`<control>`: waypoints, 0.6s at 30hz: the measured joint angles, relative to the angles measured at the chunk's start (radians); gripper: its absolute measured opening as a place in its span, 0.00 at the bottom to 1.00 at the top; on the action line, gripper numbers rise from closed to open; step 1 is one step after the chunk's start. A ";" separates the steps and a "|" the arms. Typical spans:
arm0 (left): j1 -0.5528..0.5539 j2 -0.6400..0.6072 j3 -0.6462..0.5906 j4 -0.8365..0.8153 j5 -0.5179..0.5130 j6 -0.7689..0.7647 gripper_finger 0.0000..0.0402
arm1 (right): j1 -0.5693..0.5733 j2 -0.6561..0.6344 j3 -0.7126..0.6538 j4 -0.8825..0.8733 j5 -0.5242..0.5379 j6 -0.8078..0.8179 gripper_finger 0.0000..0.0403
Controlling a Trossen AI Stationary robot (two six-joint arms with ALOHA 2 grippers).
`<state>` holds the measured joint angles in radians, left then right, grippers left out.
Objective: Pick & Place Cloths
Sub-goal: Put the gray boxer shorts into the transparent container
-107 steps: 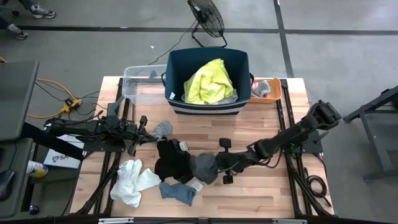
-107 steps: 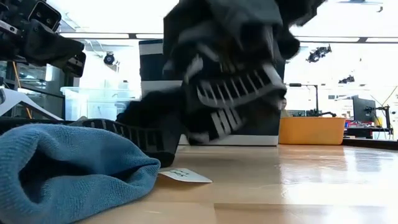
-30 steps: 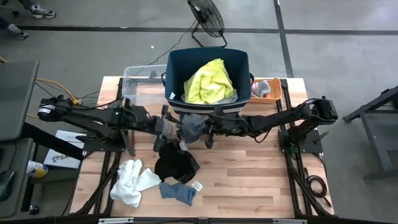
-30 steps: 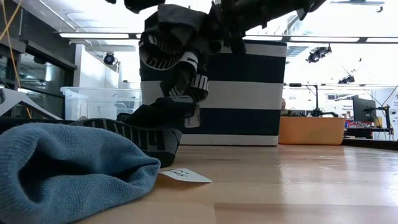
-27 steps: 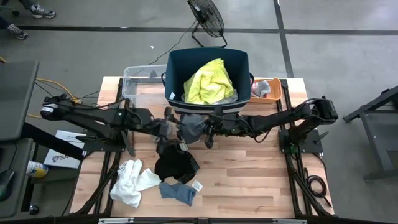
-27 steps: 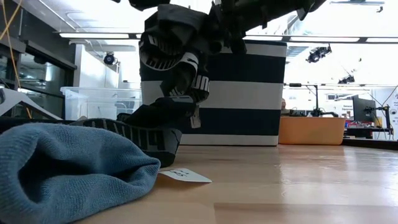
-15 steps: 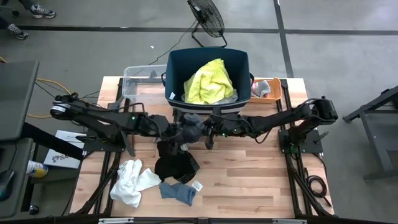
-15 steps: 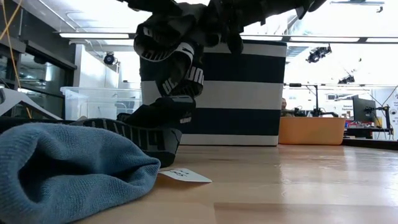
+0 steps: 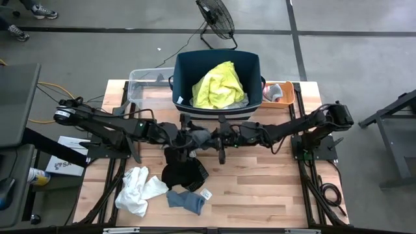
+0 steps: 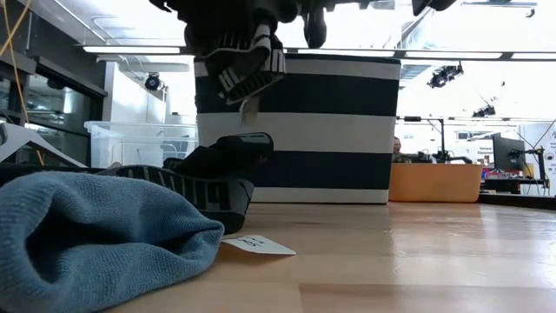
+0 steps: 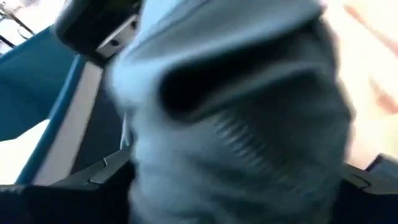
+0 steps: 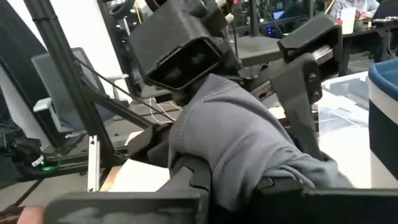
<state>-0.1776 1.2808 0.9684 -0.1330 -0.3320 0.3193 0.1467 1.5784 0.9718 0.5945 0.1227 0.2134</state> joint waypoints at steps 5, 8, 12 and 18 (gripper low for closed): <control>0.001 0.000 0.000 0.029 0.019 -0.017 0.80 | -0.004 -0.001 0.000 0.002 0.000 -0.001 0.05; 0.000 0.000 0.000 0.031 0.025 -0.038 0.80 | -0.002 -0.001 0.000 0.003 0.001 -0.010 0.05; 0.000 0.000 -0.001 0.037 0.026 -0.087 0.73 | -0.003 -0.002 0.001 -0.006 0.002 -0.010 0.05; 0.001 0.000 -0.001 0.037 0.026 -0.169 0.46 | -0.003 -0.002 0.002 -0.013 0.003 -0.026 0.05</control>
<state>-0.1768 1.2808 0.9672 -0.0963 -0.3061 0.1505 0.1440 1.5764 0.9733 0.5812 0.1257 0.1871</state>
